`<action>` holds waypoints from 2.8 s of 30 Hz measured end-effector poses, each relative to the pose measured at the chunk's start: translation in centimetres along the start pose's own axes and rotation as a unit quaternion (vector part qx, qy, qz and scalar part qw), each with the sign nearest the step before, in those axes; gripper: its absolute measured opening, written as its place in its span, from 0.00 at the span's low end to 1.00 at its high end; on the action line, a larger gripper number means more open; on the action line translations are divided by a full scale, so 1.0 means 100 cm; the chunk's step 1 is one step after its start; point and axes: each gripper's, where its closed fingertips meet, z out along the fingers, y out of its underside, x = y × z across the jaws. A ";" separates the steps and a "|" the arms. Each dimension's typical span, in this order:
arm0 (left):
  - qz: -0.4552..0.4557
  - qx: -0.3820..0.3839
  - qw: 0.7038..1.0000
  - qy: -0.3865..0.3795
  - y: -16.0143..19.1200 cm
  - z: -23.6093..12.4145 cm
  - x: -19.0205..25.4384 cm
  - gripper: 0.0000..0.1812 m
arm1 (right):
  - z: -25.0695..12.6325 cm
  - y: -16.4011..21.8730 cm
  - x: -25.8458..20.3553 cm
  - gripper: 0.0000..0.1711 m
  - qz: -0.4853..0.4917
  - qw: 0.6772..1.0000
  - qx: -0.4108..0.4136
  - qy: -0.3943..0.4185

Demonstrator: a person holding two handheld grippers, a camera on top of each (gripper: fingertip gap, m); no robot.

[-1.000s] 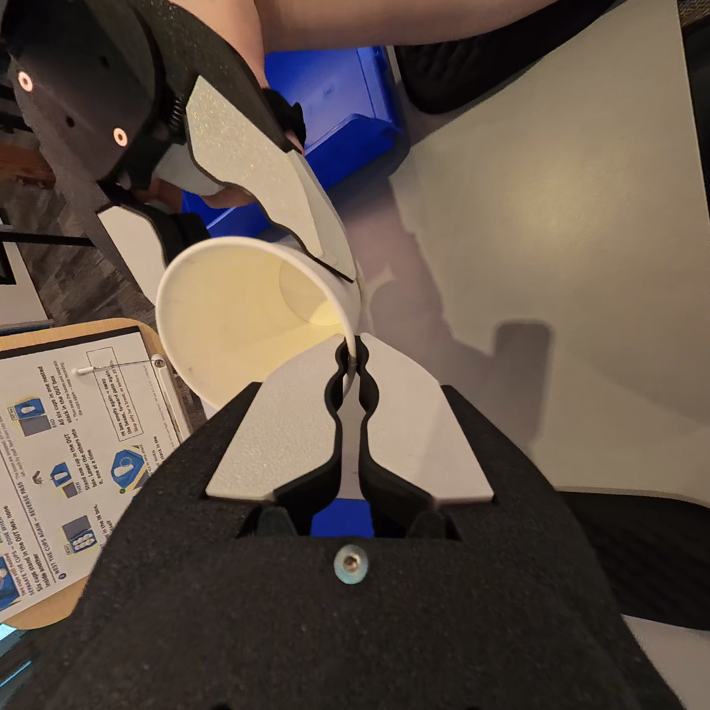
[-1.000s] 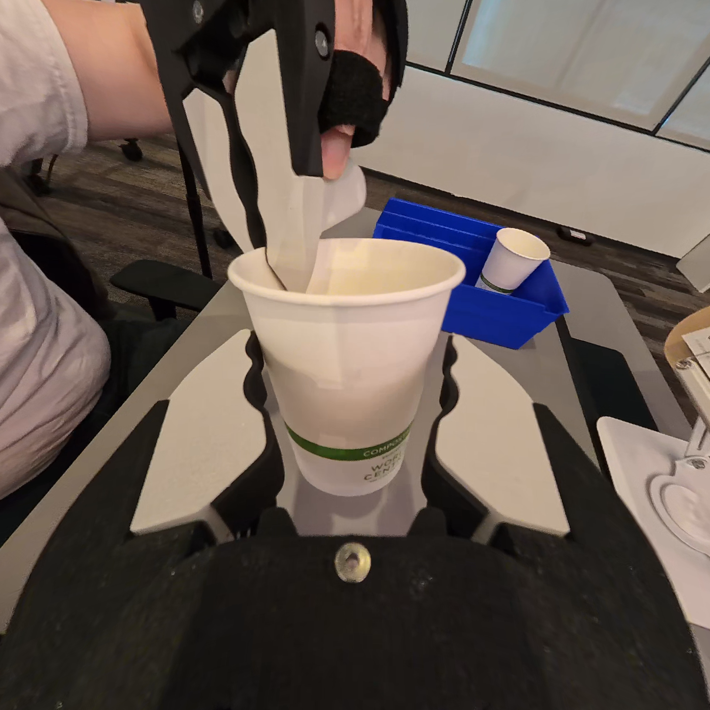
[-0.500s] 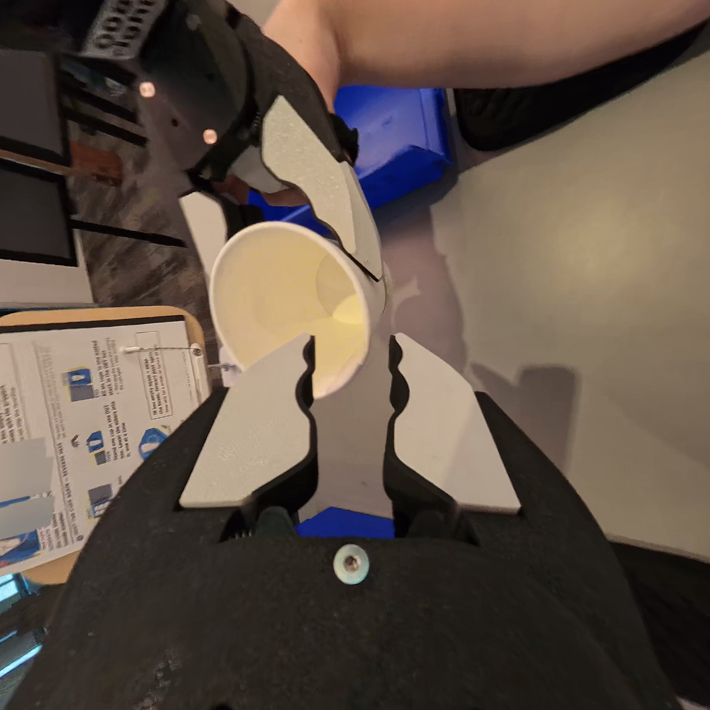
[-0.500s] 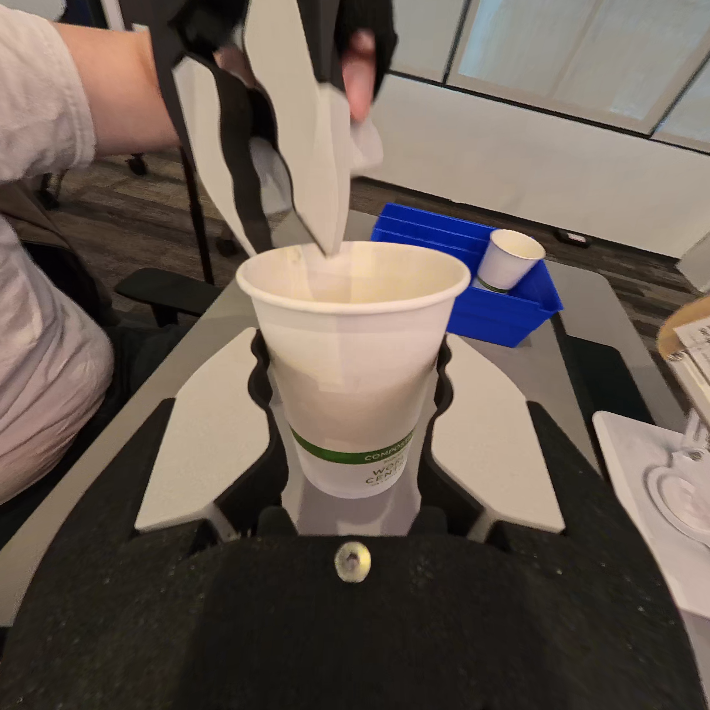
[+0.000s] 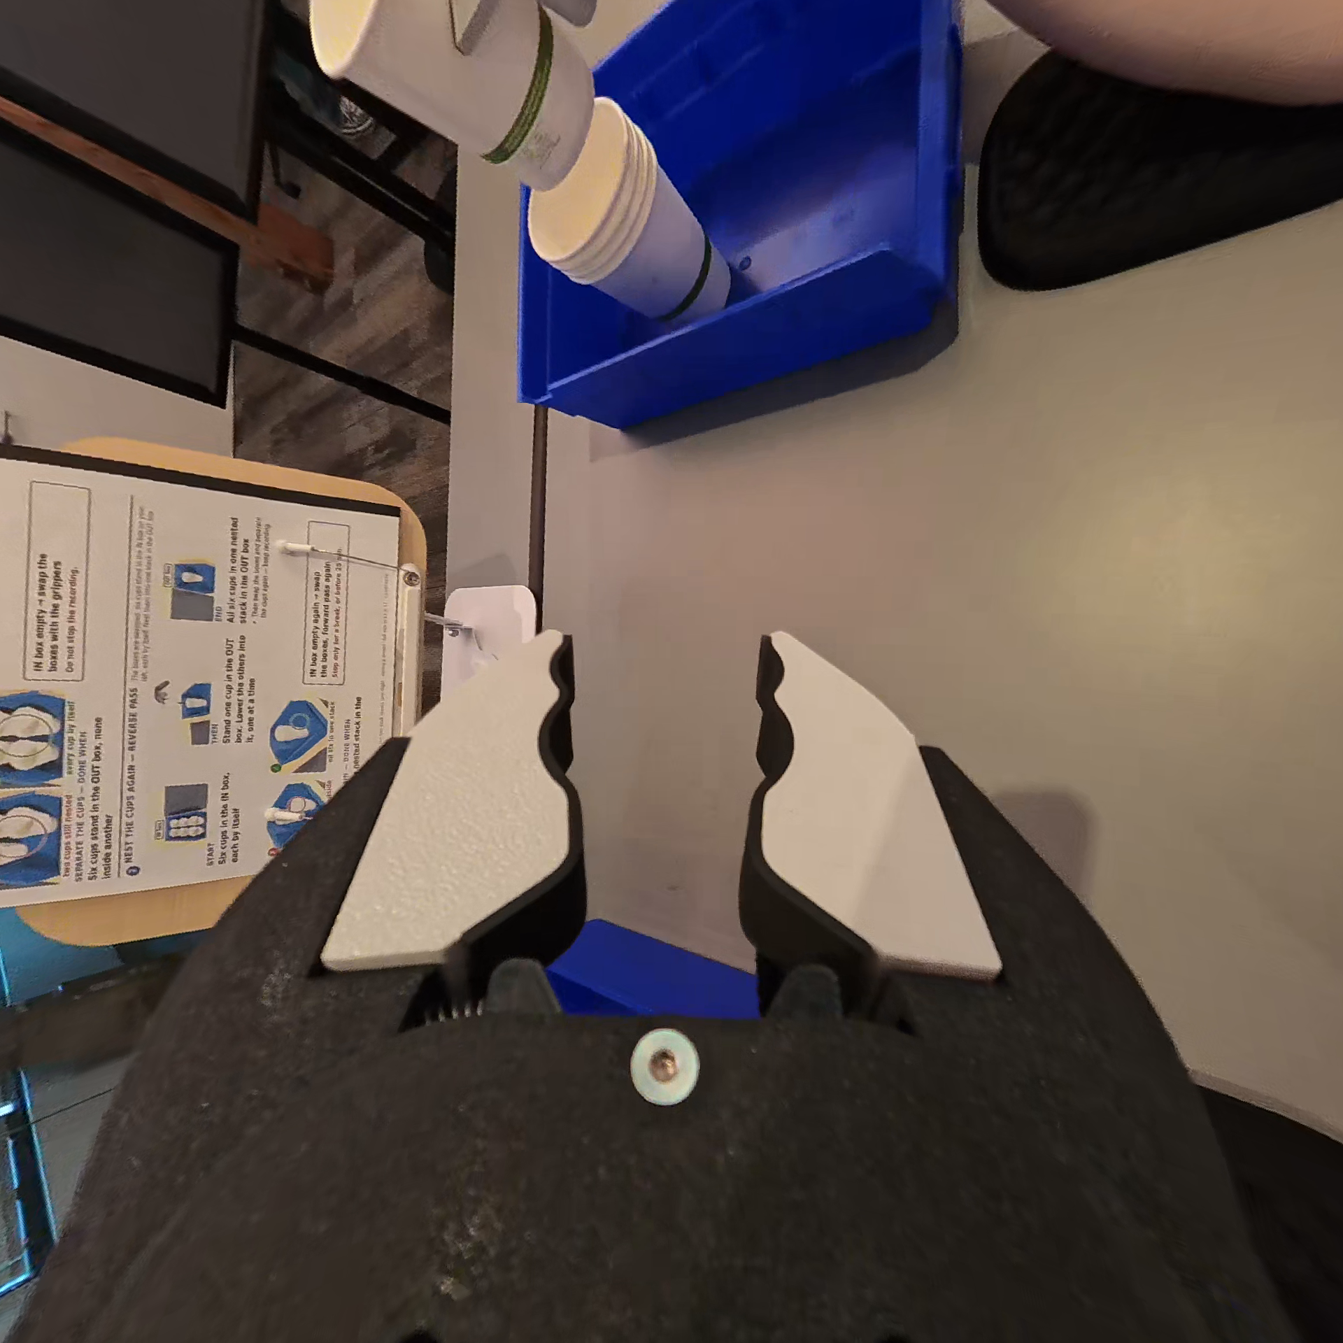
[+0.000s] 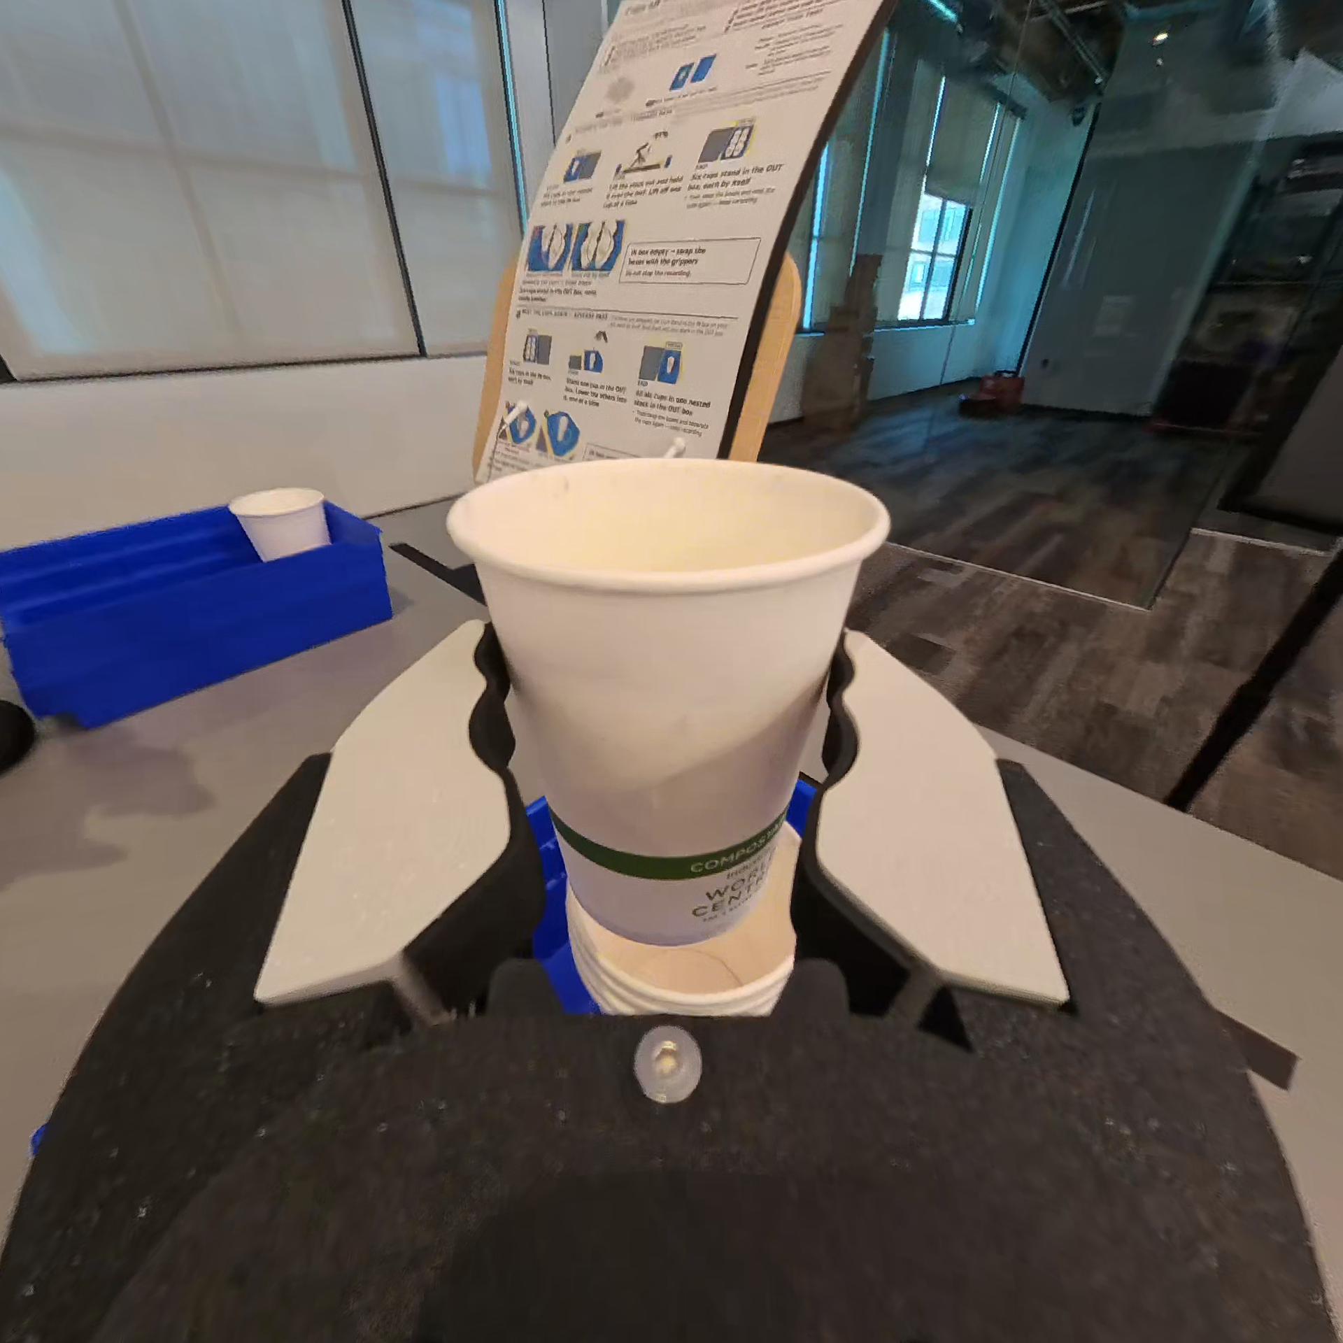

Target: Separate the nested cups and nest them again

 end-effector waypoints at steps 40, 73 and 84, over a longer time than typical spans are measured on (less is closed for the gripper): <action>-0.323 -0.434 0.833 -0.118 0.427 0.026 -0.081 0.26 | -0.003 0.015 -0.048 0.54 -0.145 0.975 -0.169 -0.017; 0.049 -0.107 0.992 0.043 0.044 0.003 0.008 0.00 | 0.058 -0.018 -0.270 0.52 -0.243 0.902 -0.067 -0.351; 0.117 -0.081 0.987 0.068 0.002 0.017 0.042 0.00 | 0.063 -0.006 -0.303 0.49 -0.207 0.873 -0.063 -0.436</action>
